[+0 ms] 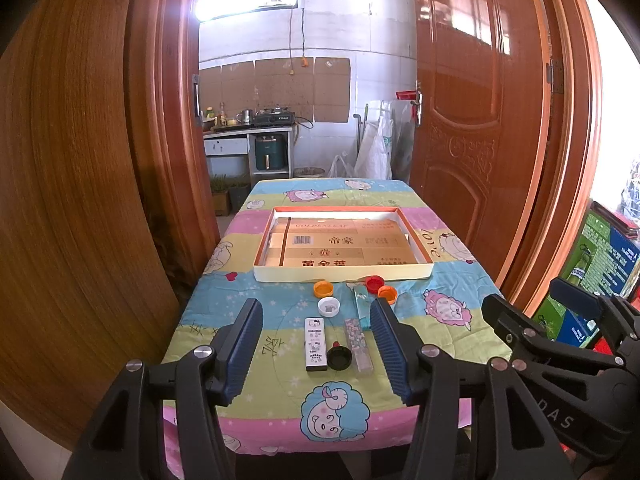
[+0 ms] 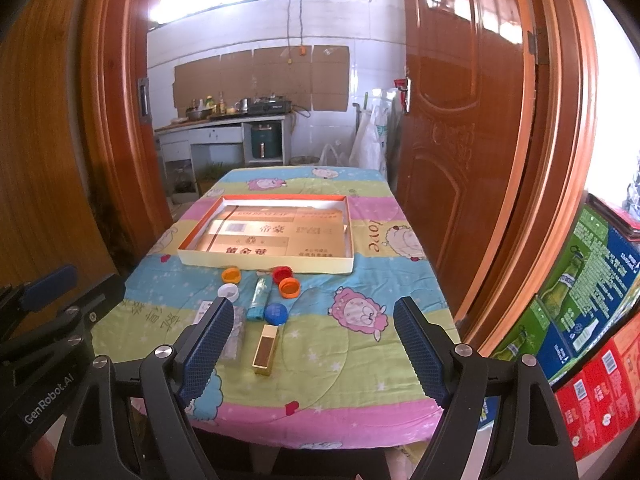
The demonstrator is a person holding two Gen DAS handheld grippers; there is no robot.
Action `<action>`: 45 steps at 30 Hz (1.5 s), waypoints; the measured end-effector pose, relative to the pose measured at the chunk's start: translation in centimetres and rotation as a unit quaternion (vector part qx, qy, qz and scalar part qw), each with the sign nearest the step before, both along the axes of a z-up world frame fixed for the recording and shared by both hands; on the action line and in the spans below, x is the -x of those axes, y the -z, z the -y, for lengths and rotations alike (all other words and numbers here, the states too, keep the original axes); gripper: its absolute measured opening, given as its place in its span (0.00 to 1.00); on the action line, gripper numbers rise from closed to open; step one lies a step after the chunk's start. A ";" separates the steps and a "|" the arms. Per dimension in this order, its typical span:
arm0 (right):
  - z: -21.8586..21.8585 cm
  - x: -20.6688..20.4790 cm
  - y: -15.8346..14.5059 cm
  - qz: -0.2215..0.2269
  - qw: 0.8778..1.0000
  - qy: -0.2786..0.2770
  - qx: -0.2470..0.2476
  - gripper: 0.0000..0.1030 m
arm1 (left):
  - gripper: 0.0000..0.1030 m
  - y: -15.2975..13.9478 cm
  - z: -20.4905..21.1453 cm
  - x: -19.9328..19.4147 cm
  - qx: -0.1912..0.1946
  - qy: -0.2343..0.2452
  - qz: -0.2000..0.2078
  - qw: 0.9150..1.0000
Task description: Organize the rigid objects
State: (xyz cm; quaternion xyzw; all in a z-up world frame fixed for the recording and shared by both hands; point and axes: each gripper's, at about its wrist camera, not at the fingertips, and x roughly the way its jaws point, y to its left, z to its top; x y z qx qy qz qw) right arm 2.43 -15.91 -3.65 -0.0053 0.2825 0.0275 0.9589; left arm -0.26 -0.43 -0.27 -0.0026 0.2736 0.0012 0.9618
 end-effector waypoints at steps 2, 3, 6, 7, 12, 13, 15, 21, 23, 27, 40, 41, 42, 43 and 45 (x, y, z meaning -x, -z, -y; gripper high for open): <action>0.0 0.1 0.0 0.000 1.000 0.000 0.000 0.81 | 0.55 0.0 0.0 0.0 0.001 0.000 0.000 1.000; 0.0 0.1 0.1 0.000 1.000 0.000 0.000 0.81 | 0.55 0.0 0.0 0.0 0.000 0.000 0.000 1.000; 0.0 0.1 0.1 0.000 1.000 0.000 0.000 0.81 | 0.54 0.0 0.0 0.0 0.000 -0.001 0.000 1.000; 0.0 0.1 0.1 0.000 1.000 0.000 0.000 0.81 | 0.54 0.0 0.0 0.0 0.000 -0.001 0.000 1.000; -0.1 0.1 0.2 -0.003 1.000 -0.004 0.001 0.81 | 0.54 0.1 0.0 0.0 0.002 0.002 -0.002 1.000; -0.1 0.1 0.2 -0.002 1.000 -0.002 0.000 0.81 | 0.54 0.1 0.1 0.0 0.002 0.003 -0.003 1.000; -0.1 0.1 0.2 -0.001 1.000 -0.001 -0.002 0.81 | 0.55 0.3 0.2 0.3 -0.002 0.003 -0.002 1.000; -0.1 0.0 0.2 -0.004 1.000 -0.005 -0.001 0.81 | 0.54 0.5 0.2 0.6 0.001 0.001 -0.003 1.000; 0.0 0.0 0.1 -0.003 1.000 -0.004 -0.002 0.81 | 0.54 0.5 0.2 0.6 0.000 0.001 -0.002 1.000; 0.1 0.0 0.2 -0.004 1.000 -0.004 -0.003 0.81 | 0.54 0.5 0.2 0.4 0.001 0.001 -0.003 1.000; 0.1 0.0 0.4 -0.006 1.000 -0.005 -0.002 0.81 | 0.54 0.3 -0.1 0.5 0.004 0.001 -0.010 1.000; 0.1 0.0 0.4 -0.006 1.000 -0.005 -0.002 0.81 | 0.54 0.3 -0.1 0.5 0.004 0.000 -0.009 1.000; 0.1 0.0 0.4 -0.006 1.000 -0.005 -0.001 0.81 | 0.54 0.3 -0.2 0.4 0.004 0.000 -0.009 1.000; 0.2 0.0 0.4 -0.006 1.000 -0.005 -0.002 0.81 | 0.54 0.2 -0.2 0.3 0.005 -0.001 -0.010 1.000; 0.2 0.0 0.4 -0.006 1.000 -0.005 -0.002 0.81 | 0.54 0.2 -0.2 0.3 0.006 -0.001 -0.011 1.000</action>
